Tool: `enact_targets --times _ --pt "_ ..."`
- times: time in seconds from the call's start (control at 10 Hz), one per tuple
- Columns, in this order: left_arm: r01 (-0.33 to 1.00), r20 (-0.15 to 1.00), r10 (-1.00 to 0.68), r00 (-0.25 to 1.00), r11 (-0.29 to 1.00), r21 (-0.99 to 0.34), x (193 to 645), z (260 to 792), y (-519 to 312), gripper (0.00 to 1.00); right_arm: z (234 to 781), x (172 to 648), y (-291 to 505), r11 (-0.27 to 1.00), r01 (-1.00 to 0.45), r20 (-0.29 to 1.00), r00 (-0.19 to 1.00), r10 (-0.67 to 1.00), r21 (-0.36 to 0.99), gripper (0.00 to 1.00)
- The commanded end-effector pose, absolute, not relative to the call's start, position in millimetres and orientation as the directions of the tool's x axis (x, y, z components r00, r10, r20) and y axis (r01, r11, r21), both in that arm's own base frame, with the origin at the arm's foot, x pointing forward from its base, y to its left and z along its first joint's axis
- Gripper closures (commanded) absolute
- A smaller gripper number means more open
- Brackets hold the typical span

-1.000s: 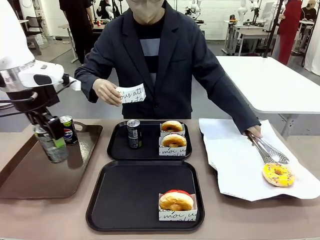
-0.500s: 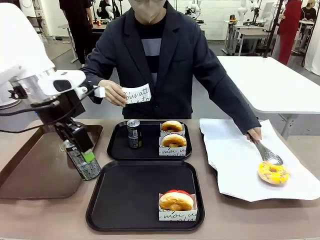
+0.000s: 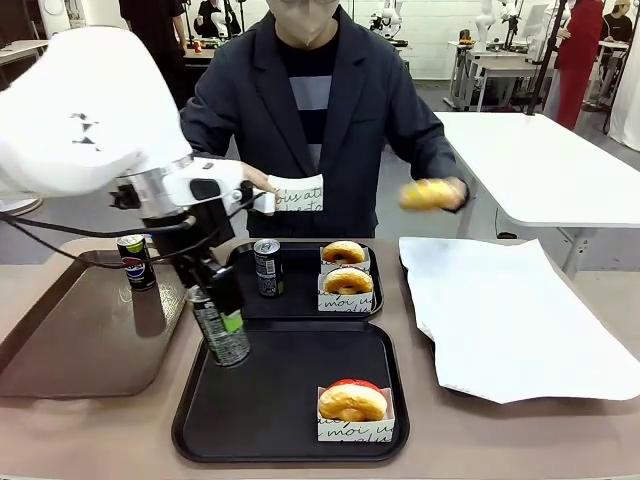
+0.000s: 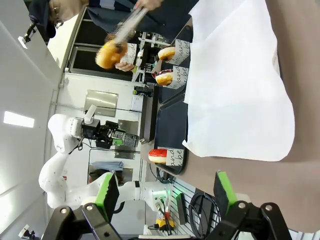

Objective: Set up donuts and drinks on trays.
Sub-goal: Pick up one Pepsi coke from the Handle tray and place it on the Flat Tray without a Pepsi coke.

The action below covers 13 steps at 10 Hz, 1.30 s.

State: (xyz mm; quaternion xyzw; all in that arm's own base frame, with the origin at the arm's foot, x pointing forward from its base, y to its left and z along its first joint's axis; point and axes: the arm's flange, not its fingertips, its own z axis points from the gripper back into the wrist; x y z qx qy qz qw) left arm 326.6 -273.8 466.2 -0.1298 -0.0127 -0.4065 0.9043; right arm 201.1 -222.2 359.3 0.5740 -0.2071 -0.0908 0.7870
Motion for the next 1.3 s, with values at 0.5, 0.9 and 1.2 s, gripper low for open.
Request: enact_targets --times 0.5,0.9,1.2 --pt "0.737 0.090 -0.732 0.675 0.675 -0.029 373.7 429.6 -319.5 0.40 359.1 200.6 -221.8 0.321 -0.112 0.236 0.894 -0.380 0.941 0.00" --pt "0.737 0.035 -0.737 0.675 0.676 -0.002 378.2 396.0 -320.0 0.40 359.1 200.6 -221.8 0.321 -0.112 0.236 0.894 -0.380 0.941 0.00" --pt "0.744 0.016 -0.744 0.668 0.668 -0.015 375.9 386.5 -315.5 0.40 359.1 200.6 -221.8 0.321 -0.112 0.236 0.894 -0.380 0.941 0.00"
